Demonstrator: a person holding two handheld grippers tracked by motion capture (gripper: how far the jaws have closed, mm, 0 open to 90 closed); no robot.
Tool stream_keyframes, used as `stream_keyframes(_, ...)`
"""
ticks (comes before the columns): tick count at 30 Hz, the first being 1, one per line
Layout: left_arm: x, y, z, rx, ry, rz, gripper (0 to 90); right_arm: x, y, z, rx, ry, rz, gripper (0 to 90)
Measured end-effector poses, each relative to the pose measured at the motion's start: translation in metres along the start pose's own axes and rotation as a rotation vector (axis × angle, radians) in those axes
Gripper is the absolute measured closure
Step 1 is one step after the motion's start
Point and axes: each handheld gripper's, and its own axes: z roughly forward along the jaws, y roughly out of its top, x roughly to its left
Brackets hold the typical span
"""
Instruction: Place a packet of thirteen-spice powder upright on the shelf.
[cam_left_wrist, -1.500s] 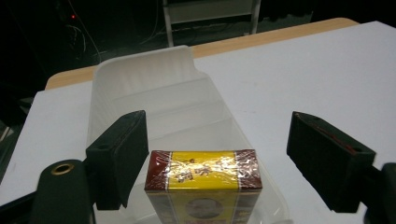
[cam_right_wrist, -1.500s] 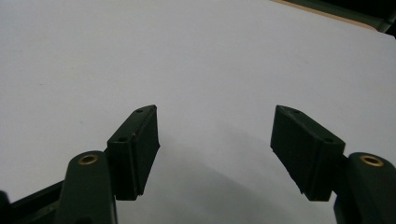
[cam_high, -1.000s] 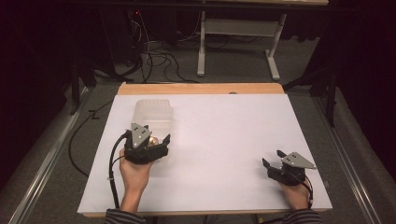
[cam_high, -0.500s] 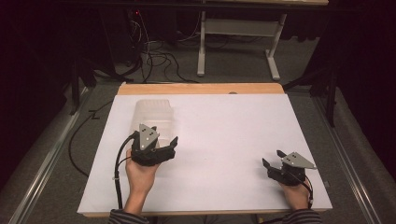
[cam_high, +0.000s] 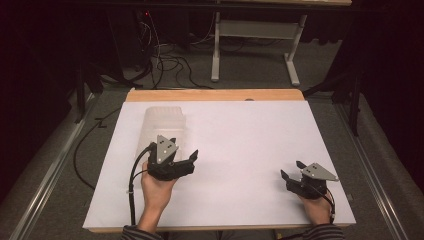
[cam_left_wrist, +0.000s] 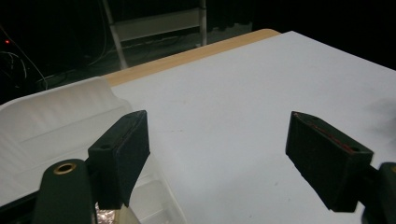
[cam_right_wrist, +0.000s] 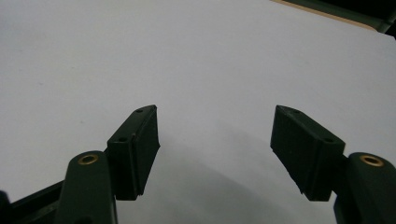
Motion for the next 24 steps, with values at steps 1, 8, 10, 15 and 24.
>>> stream_keyframes(1, -0.001, 0.0, 0.0, 0.0, -0.004, 0.0, 22.4, 0.0, 0.0, 0.0, 0.002, 0.0, 0.0, 32.9)
stream_keyframes(8, -0.008, -0.001, 0.001, -0.007, -0.022, 0.005, 22.4, 0.0, 0.0, 0.0, 0.003, 0.0, -0.002, 32.9)
stream_keyframes(10, -0.009, -0.001, 0.002, -0.005, -0.03, 0.005, 22.4, 0.0, 0.0, 0.0, 0.003, 0.0, -0.004, 32.9)
stream_keyframes(15, -0.013, -0.001, 0.003, -0.002, -0.042, 0.006, 22.4, 0.0, 0.0, 0.0, 0.001, 0.001, -0.001, 32.9)
stream_keyframes(24, -0.021, -0.003, 0.008, 0.007, -0.069, 0.015, 22.5, 0.0, 0.0, 0.0, 0.003, 0.001, -0.003, 32.9)
